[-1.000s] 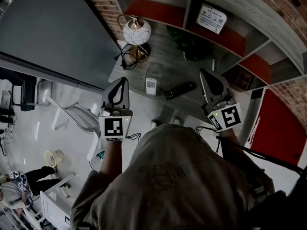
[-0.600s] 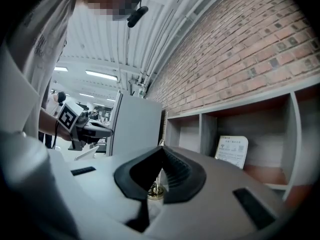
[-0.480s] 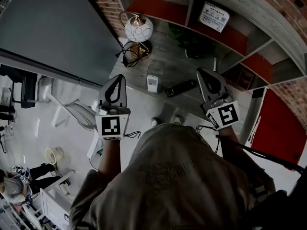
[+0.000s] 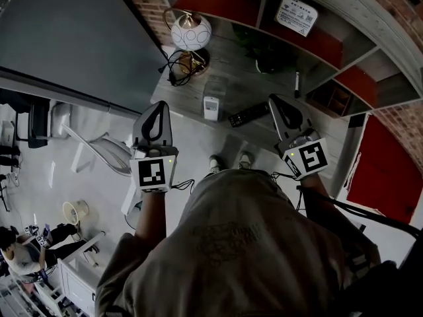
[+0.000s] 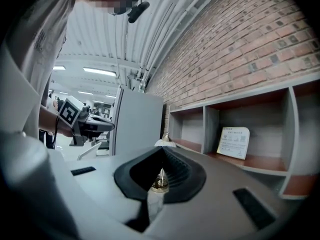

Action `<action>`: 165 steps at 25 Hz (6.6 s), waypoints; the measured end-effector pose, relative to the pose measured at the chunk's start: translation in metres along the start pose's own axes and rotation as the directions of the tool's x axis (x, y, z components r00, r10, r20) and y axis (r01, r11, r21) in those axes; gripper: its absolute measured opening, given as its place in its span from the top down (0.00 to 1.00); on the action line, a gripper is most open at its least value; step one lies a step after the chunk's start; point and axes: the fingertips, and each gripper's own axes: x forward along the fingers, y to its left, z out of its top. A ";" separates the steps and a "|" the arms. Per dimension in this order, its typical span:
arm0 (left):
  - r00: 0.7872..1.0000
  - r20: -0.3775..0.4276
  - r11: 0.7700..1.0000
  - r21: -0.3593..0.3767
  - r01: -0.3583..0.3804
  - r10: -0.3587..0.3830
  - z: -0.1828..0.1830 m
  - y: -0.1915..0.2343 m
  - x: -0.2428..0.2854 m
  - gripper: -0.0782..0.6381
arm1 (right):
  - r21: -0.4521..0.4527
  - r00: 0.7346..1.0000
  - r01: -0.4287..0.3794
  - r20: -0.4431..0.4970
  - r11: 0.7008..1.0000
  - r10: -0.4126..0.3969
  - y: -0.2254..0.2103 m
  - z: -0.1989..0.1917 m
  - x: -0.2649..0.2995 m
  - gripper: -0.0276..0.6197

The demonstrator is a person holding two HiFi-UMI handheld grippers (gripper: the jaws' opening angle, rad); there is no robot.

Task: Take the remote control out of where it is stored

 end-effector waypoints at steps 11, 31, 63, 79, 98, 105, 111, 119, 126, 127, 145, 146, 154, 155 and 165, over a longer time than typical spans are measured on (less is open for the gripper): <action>1.000 0.023 1.000 -0.006 0.013 -0.013 0.001 -0.006 -0.011 0.88 | 0.025 0.999 0.016 -0.031 1.000 -0.015 0.017 -0.009 -0.003 0.94; 1.000 0.014 0.998 -0.066 -0.005 0.006 -0.013 0.001 -0.049 0.88 | 0.180 0.957 -0.198 -0.175 0.964 0.229 0.062 -0.073 0.068 0.74; 0.988 -0.129 0.992 -0.078 -0.096 0.086 -0.050 0.022 -0.068 0.88 | 0.196 0.677 -0.376 -0.609 0.906 0.413 0.112 -0.297 0.152 0.59; 0.987 -0.148 0.995 -0.057 -0.077 0.068 -0.054 0.023 -0.055 0.88 | 0.237 0.654 -0.420 -0.590 0.876 0.474 0.127 -0.298 0.156 0.79; 0.990 -0.131 0.996 -0.064 -0.054 0.045 -0.050 0.018 -0.055 0.88 | 0.224 0.727 -0.451 -0.470 0.864 0.501 0.131 -0.229 0.155 0.82; 0.992 -0.125 0.997 -0.075 -0.012 0.003 -0.053 0.014 -0.042 0.88 | 0.177 0.814 -0.440 -0.336 0.880 0.474 0.115 -0.152 0.146 0.82; 0.994 -0.108 0.995 -0.093 -0.030 0.020 -0.045 0.019 -0.023 0.88 | 0.104 0.886 -0.388 -0.231 0.916 0.402 0.082 -0.092 0.125 0.82; 0.998 -0.059 0.998 -0.058 0.007 -0.010 -0.027 0.016 0.006 0.88 | 0.052 0.961 -0.257 -0.094 0.965 0.261 0.028 -0.019 0.077 0.82; 1.000 -0.015 0.999 -0.029 0.026 -0.027 -0.010 0.011 0.026 0.88 | -0.028 0.989 -0.146 -0.038 0.989 0.145 -0.006 0.010 0.039 0.82; 0.999 -0.015 0.999 -0.023 0.028 -0.028 -0.009 0.011 0.028 0.88 | -0.033 0.991 -0.132 -0.035 0.991 0.131 -0.010 0.013 0.034 0.82; 1.000 0.021 1.000 0.008 0.001 -0.001 0.015 0.011 0.033 0.88 | -0.038 0.993 0.037 0.115 0.999 -0.033 -0.047 0.054 -0.041 0.82; 1.000 0.020 1.000 0.006 0.004 -0.004 0.015 0.010 0.033 0.88 | -0.030 0.993 0.040 0.110 0.999 -0.037 -0.048 0.052 -0.043 0.82; 0.999 0.022 0.999 0.025 0.036 -0.036 0.020 -0.002 0.033 0.88 | -0.039 0.992 0.102 0.081 0.994 -0.098 -0.054 0.038 -0.043 0.82; 0.999 0.023 0.999 0.035 0.041 -0.042 0.021 -0.003 0.033 0.88 | -0.036 0.992 0.100 0.079 0.994 -0.097 -0.053 0.037 -0.042 0.82; 0.999 0.024 0.998 0.035 0.043 -0.044 0.021 -0.004 0.032 0.88 | 0.009 0.994 0.081 0.074 0.997 -0.082 -0.054 0.033 -0.029 0.82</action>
